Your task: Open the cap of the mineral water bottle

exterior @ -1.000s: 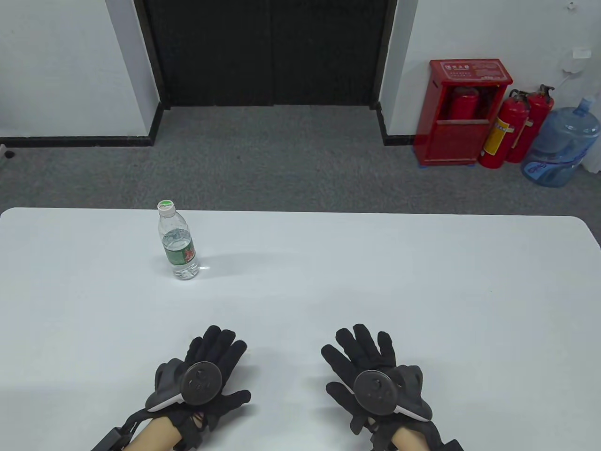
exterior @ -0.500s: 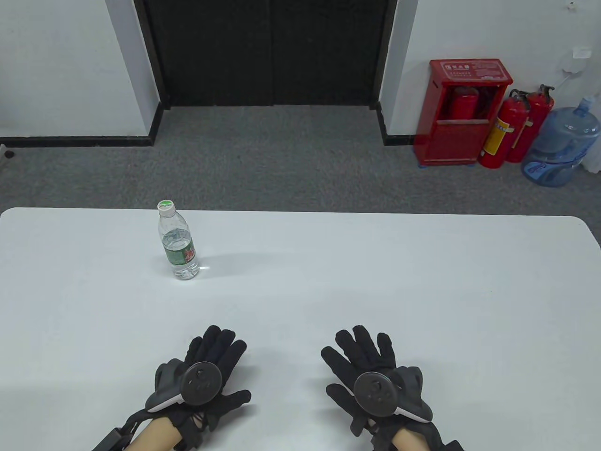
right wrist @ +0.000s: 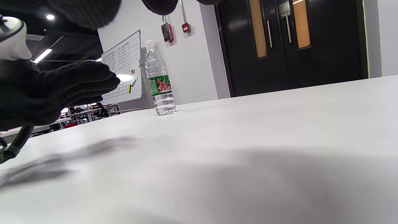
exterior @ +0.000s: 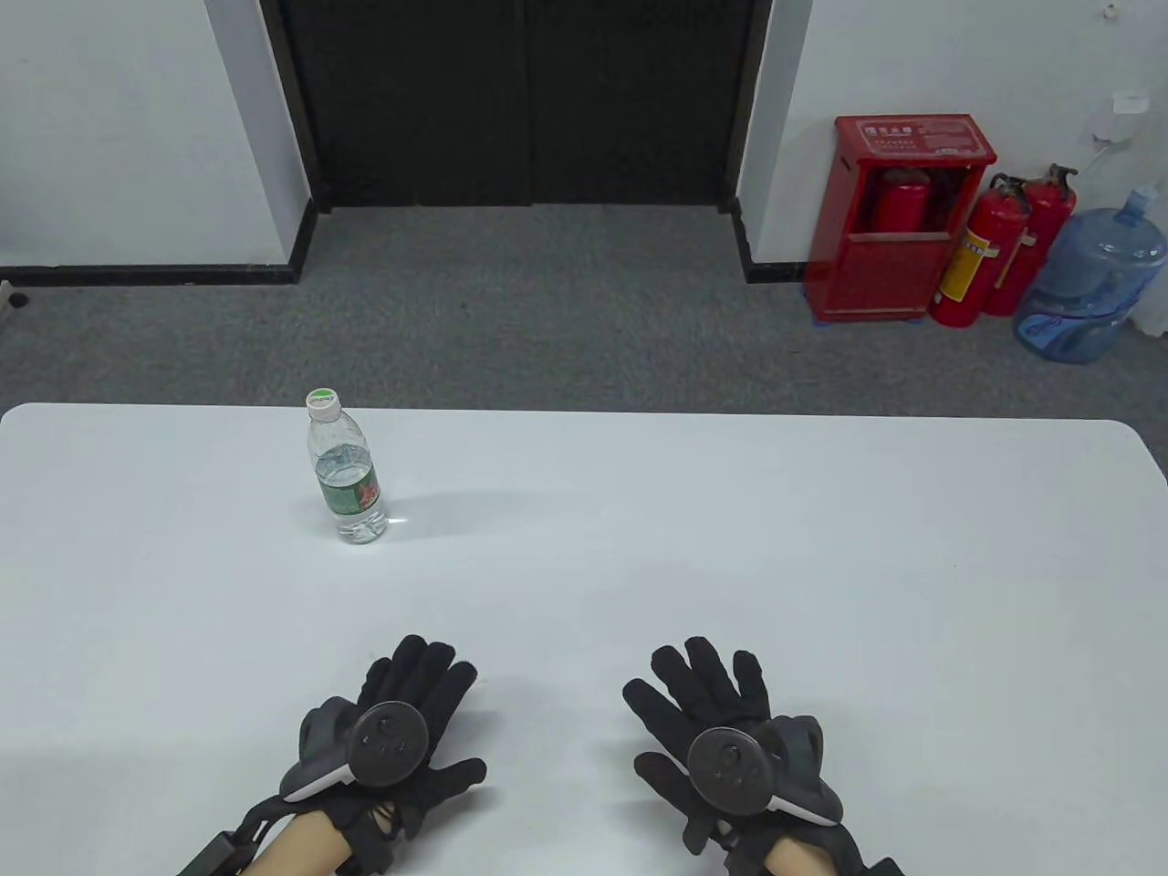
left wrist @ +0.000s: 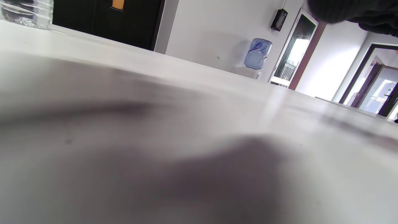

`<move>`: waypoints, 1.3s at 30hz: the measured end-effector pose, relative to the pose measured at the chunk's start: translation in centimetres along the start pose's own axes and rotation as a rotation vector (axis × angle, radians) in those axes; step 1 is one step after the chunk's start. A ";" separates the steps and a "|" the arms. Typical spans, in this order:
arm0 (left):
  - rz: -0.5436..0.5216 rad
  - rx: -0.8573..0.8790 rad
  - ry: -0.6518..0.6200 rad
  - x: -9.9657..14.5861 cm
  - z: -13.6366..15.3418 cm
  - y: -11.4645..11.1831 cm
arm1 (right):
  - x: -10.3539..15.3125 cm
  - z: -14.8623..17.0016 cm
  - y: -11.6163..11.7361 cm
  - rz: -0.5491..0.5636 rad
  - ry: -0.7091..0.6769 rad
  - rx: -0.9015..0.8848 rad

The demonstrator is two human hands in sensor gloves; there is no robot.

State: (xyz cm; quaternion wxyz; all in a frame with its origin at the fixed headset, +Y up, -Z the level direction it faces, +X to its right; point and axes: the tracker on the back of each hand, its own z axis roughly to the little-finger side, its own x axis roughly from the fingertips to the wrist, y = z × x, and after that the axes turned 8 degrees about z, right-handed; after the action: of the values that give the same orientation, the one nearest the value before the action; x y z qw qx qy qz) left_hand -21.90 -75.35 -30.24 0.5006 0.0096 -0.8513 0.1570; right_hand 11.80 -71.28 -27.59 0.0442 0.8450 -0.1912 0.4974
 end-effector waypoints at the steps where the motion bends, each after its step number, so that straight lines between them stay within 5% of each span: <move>1: -0.016 0.011 -0.001 0.1 0.1 0.4 | 0.0 0.0 0.0 0.000 0.002 -0.005; 10: -0.222 0.272 0.181 -0.1 7.3 7.1 | 0.2 -0.1 -0.2 -0.020 -0.009 -0.041; 16: -0.291 0.532 0.410 -3.8 15.4 11.4 | 0.3 -0.1 -0.1 -0.034 -0.025 -0.055; 21: -0.311 0.602 0.507 -7.6 19.0 13.4 | 0.3 0.0 0.0 -0.050 -0.019 -0.061; 31: -0.369 0.739 0.587 -13.1 20.4 11.6 | 0.4 0.3 -0.2 -0.049 0.000 -0.070; 35: -0.470 0.761 0.583 -13.3 20.3 11.5 | 0.3 0.6 0.0 -0.056 0.009 -0.078; 39: -0.488 0.623 0.451 -12.1 18.7 12.0 | 0.0 0.8 -0.9 -0.017 0.008 -0.112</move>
State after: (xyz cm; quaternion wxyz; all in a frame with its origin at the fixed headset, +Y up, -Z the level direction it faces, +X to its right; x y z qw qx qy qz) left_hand -33.79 -70.82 -52.12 0.6691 0.3257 -0.6059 0.2812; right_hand 12.82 -70.62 -27.88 0.0963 0.8407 -0.2114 0.4891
